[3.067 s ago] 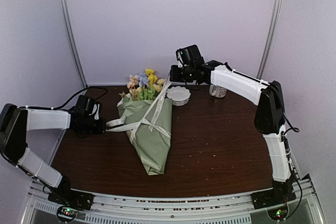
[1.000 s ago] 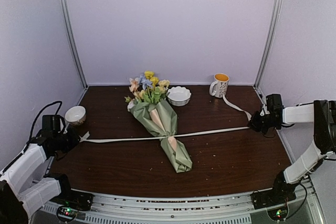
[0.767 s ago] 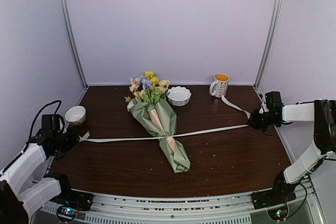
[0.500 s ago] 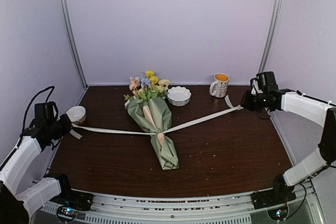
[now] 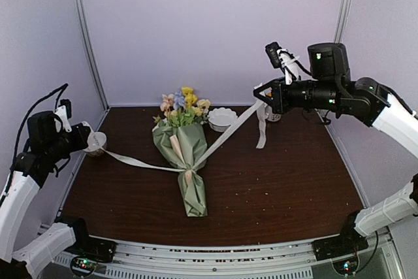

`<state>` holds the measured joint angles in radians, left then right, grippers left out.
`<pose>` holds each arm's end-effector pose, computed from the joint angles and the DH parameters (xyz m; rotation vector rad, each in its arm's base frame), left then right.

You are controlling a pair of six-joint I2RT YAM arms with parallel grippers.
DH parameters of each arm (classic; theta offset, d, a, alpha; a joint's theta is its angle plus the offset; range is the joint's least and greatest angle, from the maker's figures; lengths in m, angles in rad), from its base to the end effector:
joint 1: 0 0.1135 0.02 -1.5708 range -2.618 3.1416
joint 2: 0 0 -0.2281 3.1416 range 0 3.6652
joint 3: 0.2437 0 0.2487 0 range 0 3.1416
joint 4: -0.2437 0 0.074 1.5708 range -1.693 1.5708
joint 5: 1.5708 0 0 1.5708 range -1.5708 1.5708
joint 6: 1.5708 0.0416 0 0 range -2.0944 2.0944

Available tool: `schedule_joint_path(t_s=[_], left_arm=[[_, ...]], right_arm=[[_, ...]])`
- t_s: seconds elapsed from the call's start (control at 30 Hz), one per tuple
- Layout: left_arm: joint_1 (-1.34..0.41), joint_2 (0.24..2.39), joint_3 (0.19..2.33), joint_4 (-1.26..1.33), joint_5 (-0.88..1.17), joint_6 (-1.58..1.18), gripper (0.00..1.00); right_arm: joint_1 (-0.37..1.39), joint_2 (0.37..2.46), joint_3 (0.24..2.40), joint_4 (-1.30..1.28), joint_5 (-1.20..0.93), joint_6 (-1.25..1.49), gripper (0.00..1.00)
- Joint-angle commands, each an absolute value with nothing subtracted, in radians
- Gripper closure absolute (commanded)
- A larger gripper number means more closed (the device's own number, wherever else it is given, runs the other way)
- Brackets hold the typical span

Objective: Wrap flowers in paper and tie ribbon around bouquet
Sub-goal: Tie the ribbon around the folded bouquet.

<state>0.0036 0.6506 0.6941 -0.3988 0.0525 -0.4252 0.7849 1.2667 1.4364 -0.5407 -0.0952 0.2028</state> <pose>0.1853 -0.0015 0.2819 -0.3780 1.9026 -0.3321 0.2003 0.2056 0.3892 -0.6406 1.9098 0.7372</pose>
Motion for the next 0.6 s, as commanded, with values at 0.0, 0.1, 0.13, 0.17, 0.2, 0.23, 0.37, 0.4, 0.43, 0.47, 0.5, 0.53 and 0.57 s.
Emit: schedule_joint_path(t_s=[0.0, 0.1, 0.13, 0.17, 0.2, 0.23, 0.37, 0.4, 0.43, 0.47, 0.5, 0.53, 0.57], left_arm=[[-0.092, 0.626, 0.717, -0.405, 0.201, -0.330, 1.00], [-0.157, 0.611, 0.744, -0.404, 0.259, -0.292, 1.00], [-0.168, 0.608, 0.755, -0.406, 0.259, -0.289, 1.00], [-0.174, 0.612, 0.766, -0.413, 0.252, -0.290, 1.00], [-0.174, 0.620, 0.779, -0.426, 0.242, -0.288, 1.00], [-0.175, 0.634, 0.792, -0.440, 0.230, -0.282, 1.00], [-0.175, 0.700, 0.804, -0.453, 0.227, -0.285, 1.00], [-0.175, 0.720, 0.803, -0.453, 0.237, -0.290, 1.00], [-0.175, 0.736, 0.800, -0.454, 0.244, -0.296, 1.00], [-0.174, 0.747, 0.797, -0.453, 0.247, -0.298, 1.00], [-0.174, 0.754, 0.791, -0.451, 0.244, -0.300, 1.00], [-0.174, 0.757, 0.784, -0.446, 0.243, -0.301, 1.00], [-0.175, 0.758, 0.775, -0.440, 0.241, -0.299, 1.00]], right_arm=[[0.910, 1.248, 1.553, -0.649, -0.144, 0.078, 1.00], [0.992, 1.250, 1.600, -0.668, -0.157, 0.059, 1.00], [1.015, 1.250, 1.614, -0.670, -0.162, 0.055, 1.00], [1.043, 1.251, 1.630, -0.670, -0.164, 0.051, 1.00], [1.069, 1.255, 1.649, -0.672, -0.164, 0.044, 1.00], [1.101, 1.263, 1.673, -0.676, -0.163, 0.035, 1.00], [1.222, 1.317, 1.789, -0.725, -0.162, -0.015, 1.00], [1.244, 1.332, 1.818, -0.743, -0.165, -0.026, 1.00], [1.265, 1.346, 1.844, -0.763, -0.168, -0.038, 1.00], [1.283, 1.359, 1.868, -0.780, -0.175, -0.046, 1.00], [1.300, 1.367, 1.883, -0.787, -0.194, -0.052, 1.00], [1.312, 1.373, 1.891, -0.786, -0.220, -0.055, 1.00], [1.321, 1.377, 1.894, -0.778, -0.256, -0.054, 1.00]])
